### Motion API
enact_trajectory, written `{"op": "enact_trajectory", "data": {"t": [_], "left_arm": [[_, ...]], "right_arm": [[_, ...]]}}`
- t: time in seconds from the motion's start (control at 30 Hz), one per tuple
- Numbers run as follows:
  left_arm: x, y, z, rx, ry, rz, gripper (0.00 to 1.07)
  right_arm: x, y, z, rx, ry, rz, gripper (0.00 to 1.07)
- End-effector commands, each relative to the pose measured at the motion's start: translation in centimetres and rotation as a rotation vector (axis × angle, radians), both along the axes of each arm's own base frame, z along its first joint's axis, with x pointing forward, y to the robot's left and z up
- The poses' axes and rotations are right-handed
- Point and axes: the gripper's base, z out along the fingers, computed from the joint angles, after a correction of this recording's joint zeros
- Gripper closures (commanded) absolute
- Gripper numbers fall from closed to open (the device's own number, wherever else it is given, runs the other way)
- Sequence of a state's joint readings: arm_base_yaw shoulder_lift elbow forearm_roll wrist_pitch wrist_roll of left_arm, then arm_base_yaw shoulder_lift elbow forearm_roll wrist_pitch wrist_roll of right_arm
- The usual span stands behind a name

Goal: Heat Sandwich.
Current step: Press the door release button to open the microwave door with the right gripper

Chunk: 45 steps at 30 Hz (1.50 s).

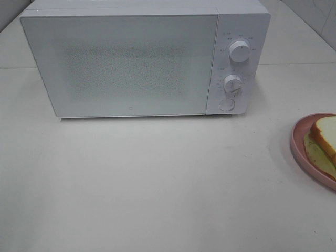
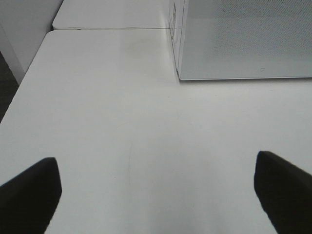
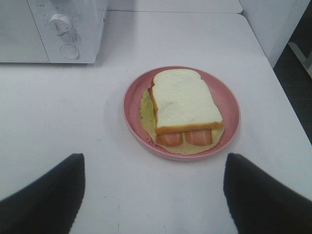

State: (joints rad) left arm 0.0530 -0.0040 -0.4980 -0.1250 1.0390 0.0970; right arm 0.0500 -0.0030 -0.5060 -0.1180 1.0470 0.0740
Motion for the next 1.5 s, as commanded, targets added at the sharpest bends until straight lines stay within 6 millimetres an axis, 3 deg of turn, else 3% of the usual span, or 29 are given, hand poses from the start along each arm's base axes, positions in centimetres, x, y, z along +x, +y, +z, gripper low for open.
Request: {"op": "enact_trajectory", "data": {"t": [0.03,0.6,0.8,1.5], "left_arm": [[-0.4,-0.1,0.0,-0.008,-0.029,-0.007,0.05],[-0.4,-0.1,0.0,-0.008,-0.029,-0.007,0.05],[-0.4,-0.1,0.0,-0.008,-0.029,-0.007,0.05],[-0.4,-0.1,0.0,-0.008,-0.029,-0.007,0.05]], "right_arm": [[-0.3,0.0,0.0,-0.009,-0.032,0.002,0.31],[-0.2,0.0,0.1,-0.009,-0.029,0.002,0.31],[0.4,0.0,1.5,-0.007,-0.039,0.003,0.31],[6.5,0.5,2.7,-0.014,0.007,0.025,0.31]]}}
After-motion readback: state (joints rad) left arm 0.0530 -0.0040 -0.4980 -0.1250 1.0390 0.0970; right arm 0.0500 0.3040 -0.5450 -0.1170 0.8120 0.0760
